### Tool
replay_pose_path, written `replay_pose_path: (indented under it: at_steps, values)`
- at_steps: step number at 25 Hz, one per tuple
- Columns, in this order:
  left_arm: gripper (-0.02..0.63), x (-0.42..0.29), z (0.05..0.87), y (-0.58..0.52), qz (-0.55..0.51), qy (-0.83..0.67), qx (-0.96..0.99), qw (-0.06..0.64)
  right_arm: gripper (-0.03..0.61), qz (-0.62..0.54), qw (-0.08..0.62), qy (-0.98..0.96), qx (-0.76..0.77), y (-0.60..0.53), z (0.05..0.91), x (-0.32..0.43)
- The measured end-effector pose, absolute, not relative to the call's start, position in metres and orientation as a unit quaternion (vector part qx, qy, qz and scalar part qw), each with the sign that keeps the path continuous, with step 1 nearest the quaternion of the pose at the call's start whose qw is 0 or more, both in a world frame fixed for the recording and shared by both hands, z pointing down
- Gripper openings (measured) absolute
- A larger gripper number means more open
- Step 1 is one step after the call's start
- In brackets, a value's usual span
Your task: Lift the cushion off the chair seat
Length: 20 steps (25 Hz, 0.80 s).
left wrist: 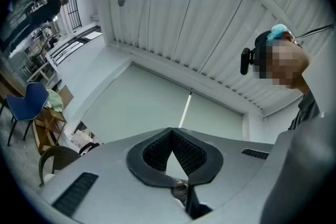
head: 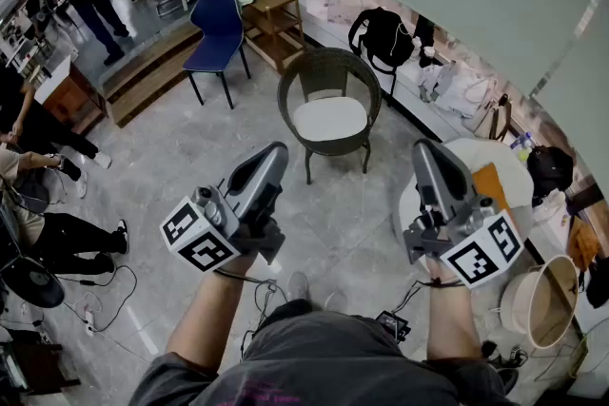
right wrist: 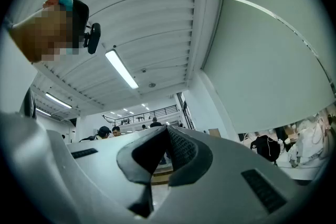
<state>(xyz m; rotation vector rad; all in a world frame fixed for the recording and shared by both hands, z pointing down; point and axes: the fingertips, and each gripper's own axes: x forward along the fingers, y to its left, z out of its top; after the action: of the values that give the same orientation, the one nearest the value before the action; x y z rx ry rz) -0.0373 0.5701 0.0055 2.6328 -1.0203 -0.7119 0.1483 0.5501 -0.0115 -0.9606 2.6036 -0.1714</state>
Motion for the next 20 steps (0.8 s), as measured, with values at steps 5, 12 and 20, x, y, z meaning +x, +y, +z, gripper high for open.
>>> replay_pose_path:
  at_steps: [5,12,20]
  values:
    - [0.008,-0.037,0.006,0.569,-0.244,-0.346,0.898,0.115,0.006,-0.058,0.179,0.922,-0.34,0.549,-0.012,0.147]
    - [0.008,-0.034,0.005,0.569,-0.244,-0.348,0.898,0.113,0.006,-0.057,0.177,0.919,-0.347,0.548,-0.012,0.149]
    - [0.008,-0.024,0.005,0.578,-0.247,-0.354,0.896,0.103,0.006,-0.049,0.178,0.921,-0.343,0.559,-0.015,0.161]
